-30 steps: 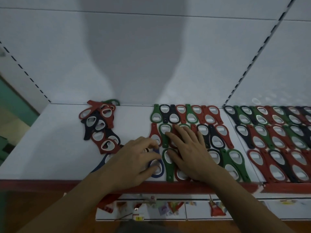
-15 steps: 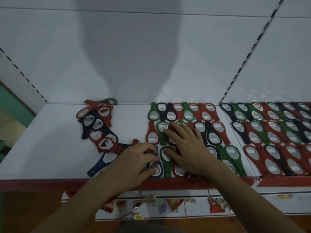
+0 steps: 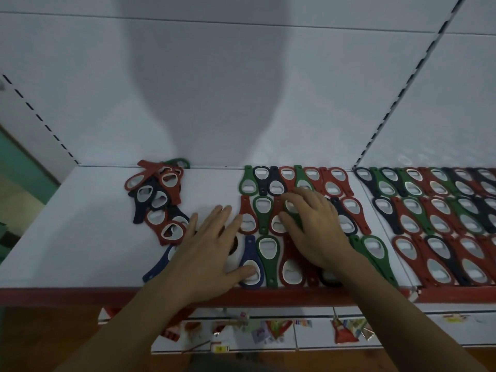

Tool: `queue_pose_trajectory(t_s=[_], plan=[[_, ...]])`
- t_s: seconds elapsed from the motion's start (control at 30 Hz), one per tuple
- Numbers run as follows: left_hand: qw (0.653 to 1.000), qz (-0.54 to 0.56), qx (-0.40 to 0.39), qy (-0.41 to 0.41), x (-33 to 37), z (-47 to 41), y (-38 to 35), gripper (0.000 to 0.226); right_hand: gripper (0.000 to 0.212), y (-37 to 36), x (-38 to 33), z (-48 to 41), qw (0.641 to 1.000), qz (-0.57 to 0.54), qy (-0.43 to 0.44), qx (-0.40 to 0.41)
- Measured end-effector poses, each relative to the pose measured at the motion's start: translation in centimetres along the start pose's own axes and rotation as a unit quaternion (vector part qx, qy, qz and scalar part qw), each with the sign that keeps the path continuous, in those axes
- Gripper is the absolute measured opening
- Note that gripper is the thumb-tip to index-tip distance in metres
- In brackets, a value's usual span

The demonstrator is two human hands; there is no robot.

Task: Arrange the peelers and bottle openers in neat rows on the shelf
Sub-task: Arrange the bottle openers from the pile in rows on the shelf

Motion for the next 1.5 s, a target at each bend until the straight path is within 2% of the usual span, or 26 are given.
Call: queue_pose_trajectory(t_s=[0.07,0.17,0.33,0.47,0.57,0.67,0.73,0.8,0.9,0.93,0.97,1.03,1.1,1.13,1.17,1.27,1.33,1.43,1.5], plan=[[0.998,-0.039,-0.054,-0.004,-0.3,-0.4,-1.0,0.100,0.055,-1.1,0.9,0.0,0.998,0.035,-0.018,-0.051],[0.997,-0.030,-0.066,-0.004,-0.4,-0.7,-1.3,0.099,0.058,-2.5,1.4,0.4,0.993,0.063,-0.022,-0.096],[0.998,0.014,-0.053,-0.022,-0.6,-1.0,-1.2,0.097,0.052,-1.9,0.8,0.3,0.994,0.049,-0.030,-0.089],[0.997,0.036,-0.037,-0.052,-3.6,-1.2,0.5,0.092,0.048,-0.3,-2.7,-0.4,0.998,0.017,0.026,-0.055],[0.991,0.021,-0.078,-0.102,-5.7,-0.9,1.3,0.084,0.043,-0.4,-6.1,-1.1,0.994,0.007,0.081,-0.074],[0.989,0.036,-0.070,-0.128,-6.8,-1.0,2.7,0.070,0.039,-0.6,-8.8,-2.0,0.991,-0.004,0.113,-0.077],[0.981,0.131,-0.083,-0.119,-7.4,-0.7,3.3,0.055,0.037,-1.0,-10.2,-2.6,0.989,-0.019,0.122,-0.085],[0.954,0.278,-0.054,-0.100,-8.1,-0.3,4.1,0.045,0.038,-1.8,-11.3,-2.8,0.982,-0.037,0.139,-0.120],[0.895,0.432,0.082,-0.072,-10.5,0.9,5.8,0.032,0.071,-4.6,-13.2,-2.2,0.954,0.034,0.191,-0.230],[0.872,0.471,0.117,-0.060,-11.6,1.4,6.0,0.031,0.076,-5.6,-13.6,-2.1,0.946,0.070,0.196,-0.250],[0.854,0.499,0.138,-0.045,-12.6,1.8,6.1,0.029,0.071,-6.2,-14.1,-2.2,0.943,0.088,0.196,-0.254],[0.818,0.556,0.148,-0.026,-13.7,2.1,5.9,0.023,0.045,-6.8,-15.1,-3.0,0.947,0.086,0.189,-0.245],[0.777,0.613,0.140,-0.025,-14.0,2.2,5.7,0.029,0.029,-7.0,-16.2,-3.5,0.944,0.075,0.181,-0.264],[0.775,0.617,0.135,-0.029,-14.1,2.2,5.8,0.030,0.026,-7.1,-16.8,-3.5,0.943,0.062,0.177,-0.275],[0.789,0.599,0.133,-0.036,-14.2,2.3,6.2,0.030,0.024,-7.2,-17.3,-3.5,0.944,0.045,0.176,-0.277],[0.873,0.464,0.130,-0.078,-14.6,3.2,7.2,0.029,0.018,-6.4,-18.2,-3.3,0.953,-0.018,0.167,-0.252],[0.905,0.399,0.120,-0.092,-14.7,3.9,7.3,0.024,0.018,-6.2,-18.0,-2.8,0.944,-0.051,0.163,-0.283],[0.900,0.415,0.112,-0.075,-15.4,3.7,7.7,0.021,0.039,-7.0,-18.3,-1.7,0.908,-0.033,0.171,-0.380],[0.906,0.405,0.095,-0.072,-15.2,2.6,7.8,0.023,0.050,-7.4,-18.5,-1.7,0.907,-0.017,0.171,-0.385]])
Point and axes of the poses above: each hand's wrist, its own z-axis away from the middle knuckle, its own y-axis out of the back of the hand, x = y × z, the point moved 8 cm from there along -z, towards the middle knuckle, and after that the axes turned 2 degrees about -y, right-handed, at the moved point
